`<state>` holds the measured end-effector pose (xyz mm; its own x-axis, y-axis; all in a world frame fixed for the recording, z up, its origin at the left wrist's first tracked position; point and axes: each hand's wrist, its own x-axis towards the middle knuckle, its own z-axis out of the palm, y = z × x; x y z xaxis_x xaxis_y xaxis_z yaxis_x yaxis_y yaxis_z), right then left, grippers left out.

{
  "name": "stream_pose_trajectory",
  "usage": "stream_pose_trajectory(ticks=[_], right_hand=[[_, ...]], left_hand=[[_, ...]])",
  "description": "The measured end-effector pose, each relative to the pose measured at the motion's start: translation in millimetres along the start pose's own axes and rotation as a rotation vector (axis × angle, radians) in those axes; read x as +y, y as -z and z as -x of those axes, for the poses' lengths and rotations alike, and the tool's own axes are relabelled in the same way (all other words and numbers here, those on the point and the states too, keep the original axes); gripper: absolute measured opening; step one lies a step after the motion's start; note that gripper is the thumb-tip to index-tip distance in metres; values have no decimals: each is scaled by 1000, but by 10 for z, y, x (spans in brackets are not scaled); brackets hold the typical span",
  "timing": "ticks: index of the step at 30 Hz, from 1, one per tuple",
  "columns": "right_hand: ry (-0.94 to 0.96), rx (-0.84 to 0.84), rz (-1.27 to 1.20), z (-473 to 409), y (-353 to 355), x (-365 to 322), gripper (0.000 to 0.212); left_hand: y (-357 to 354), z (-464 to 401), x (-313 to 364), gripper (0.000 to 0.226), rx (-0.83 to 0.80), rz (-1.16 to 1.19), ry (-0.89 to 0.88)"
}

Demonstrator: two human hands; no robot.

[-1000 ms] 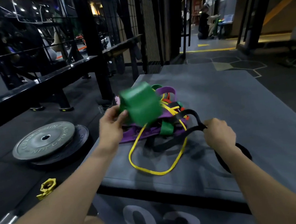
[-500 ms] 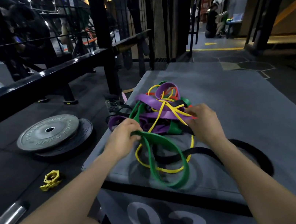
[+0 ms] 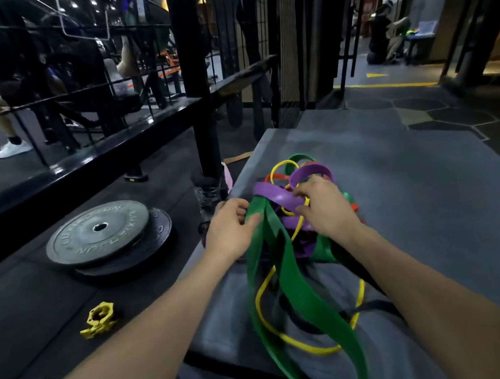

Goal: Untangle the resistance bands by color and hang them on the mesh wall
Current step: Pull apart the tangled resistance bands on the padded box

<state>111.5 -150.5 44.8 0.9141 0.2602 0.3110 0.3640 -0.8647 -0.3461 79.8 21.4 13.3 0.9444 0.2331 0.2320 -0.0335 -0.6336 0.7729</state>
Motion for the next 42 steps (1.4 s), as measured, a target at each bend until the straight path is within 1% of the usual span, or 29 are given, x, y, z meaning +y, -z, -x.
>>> stream_pose_trajectory(ticks=[3, 7, 9, 10, 11, 13, 14, 15, 16, 19, 21, 23, 25, 27, 28, 29, 31, 33, 35, 37, 39, 42], right_hand=[[7, -42, 40, -252, -22, 95, 31], [75, -90, 76, -568, -74, 175, 25], [86, -140, 101, -696, -120, 191, 34], [84, -173, 92, -746, -150, 202, 37], [87, -203, 67, -784, -187, 208, 38], [109, -256, 10, -810, -261, 218, 32], [119, -269, -19, -798, -285, 231, 29], [123, -267, -62, -781, -300, 244, 28], [126, -255, -120, -750, -297, 255, 30], [166, -261, -280, -651, -254, 267, 36], [236, -328, -298, -592, -257, 258, 39], [304, -374, -299, -542, -273, 256, 37], [306, -394, -353, -509, -227, 264, 31], [269, -366, -390, -504, -148, 288, 26], [243, -324, -386, -513, -110, 302, 25], [216, -261, -368, -532, -81, 315, 24], [166, -88, -326, -588, -28, 316, 24], [115, 74, -312, -665, 36, 301, 23], [60, 158, -328, -736, 105, 276, 23], [37, 169, -361, -787, 166, 235, 23], [46, 160, -394, -813, 233, 178, 22], [84, 95, -372, -835, 343, 113, 21]], left_hand=[[-170, -229, 29, 49, -67, -55, 78], [-379, -506, 94, 68, -91, -180, 130], [-461, -633, 68, 73, -147, -239, 180], [-487, -691, 56, 71, -184, -244, 211], [-506, -747, 36, 62, -211, -223, 220], [-497, -812, 6, 25, -213, -190, 190], [-486, -818, 5, 20, -219, -158, 193], [-476, -833, -24, 20, -226, -101, 211], [-452, -840, -49, 18, -233, -9, 247], [-364, -859, -47, 16, -236, 380, 400], [-373, -884, -22, 23, -198, 575, 514], [-421, -891, -6, 36, -126, 585, 534], [-445, -880, 17, 38, -111, 566, 524], [-385, -857, 77, 24, -131, 551, 505], [-330, -851, 97, 24, -123, 498, 479], [-282, -857, 95, 25, -100, 439, 442], [-207, -861, 74, 21, -67, 352, 340], [-130, -819, 90, 18, -78, 348, 233], [-65, -773, 122, 19, -108, 377, 141], [-17, -732, 203, 20, -146, 405, 48], [0, -693, 304, 25, -178, 381, -42], [-33, -631, 384, 30, -264, 367, -160]])
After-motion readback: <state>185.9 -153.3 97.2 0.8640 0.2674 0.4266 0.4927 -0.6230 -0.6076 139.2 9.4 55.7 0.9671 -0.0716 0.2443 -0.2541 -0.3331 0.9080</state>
